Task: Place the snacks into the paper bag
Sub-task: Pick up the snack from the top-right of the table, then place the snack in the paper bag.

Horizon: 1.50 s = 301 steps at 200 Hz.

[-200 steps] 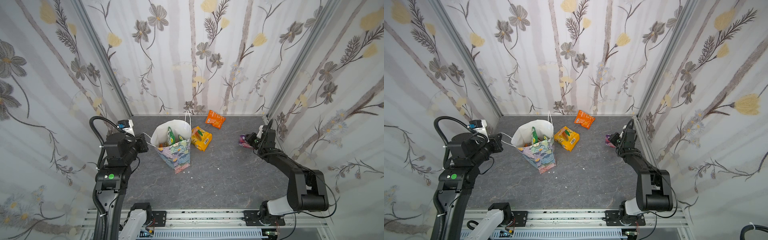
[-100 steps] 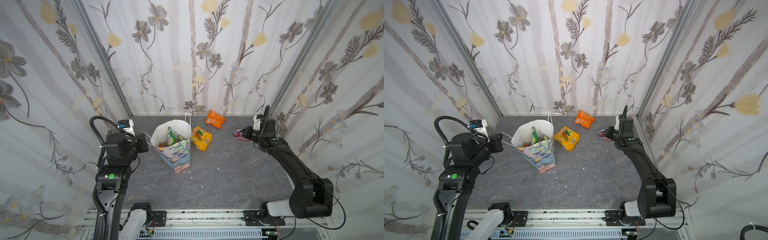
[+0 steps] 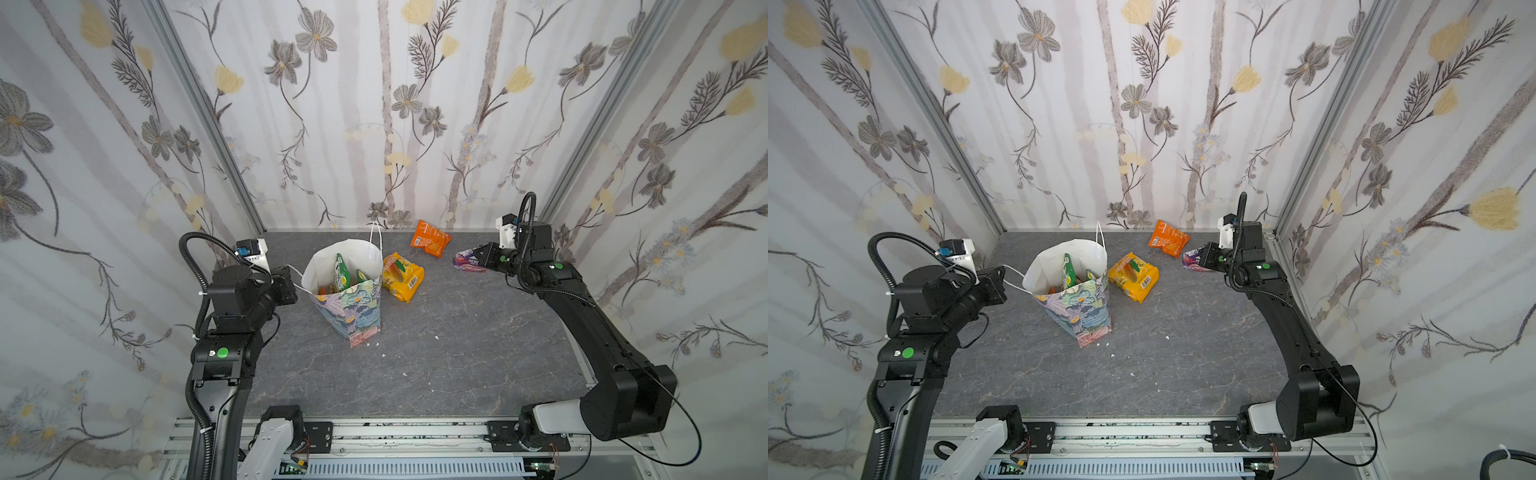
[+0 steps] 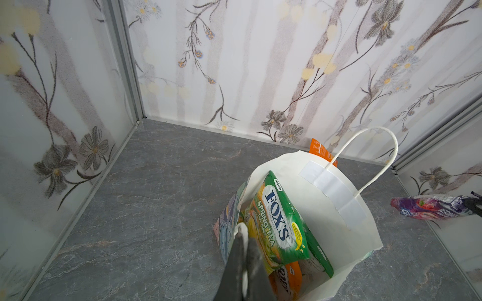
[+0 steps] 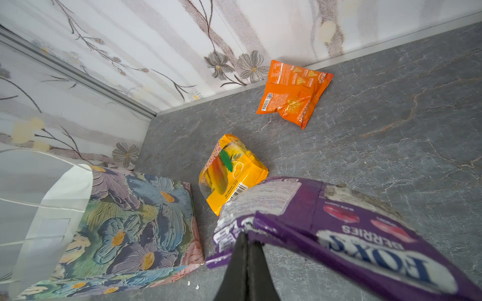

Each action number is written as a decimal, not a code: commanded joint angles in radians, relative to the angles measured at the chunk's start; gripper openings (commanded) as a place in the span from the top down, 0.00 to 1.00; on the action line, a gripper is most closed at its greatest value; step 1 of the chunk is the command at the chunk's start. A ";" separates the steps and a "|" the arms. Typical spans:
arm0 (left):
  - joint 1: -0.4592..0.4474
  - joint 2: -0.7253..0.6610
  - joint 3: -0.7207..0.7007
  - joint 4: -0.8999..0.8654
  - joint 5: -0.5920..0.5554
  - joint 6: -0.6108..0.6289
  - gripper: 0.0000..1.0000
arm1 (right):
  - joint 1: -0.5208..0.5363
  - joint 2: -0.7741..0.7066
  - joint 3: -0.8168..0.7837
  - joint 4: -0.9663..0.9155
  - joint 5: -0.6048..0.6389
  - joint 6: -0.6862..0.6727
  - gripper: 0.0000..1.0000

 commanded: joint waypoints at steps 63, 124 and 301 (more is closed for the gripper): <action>0.002 0.005 -0.003 0.078 0.025 0.000 1.00 | 0.138 0.055 0.258 -0.053 -0.187 -0.015 1.00; 0.002 -0.001 0.003 0.073 0.016 0.005 1.00 | 0.262 0.121 0.468 -0.063 -0.315 -0.035 1.00; 0.002 0.001 -0.006 0.070 0.012 0.006 1.00 | 0.518 0.409 0.940 -0.184 -0.315 -0.124 1.00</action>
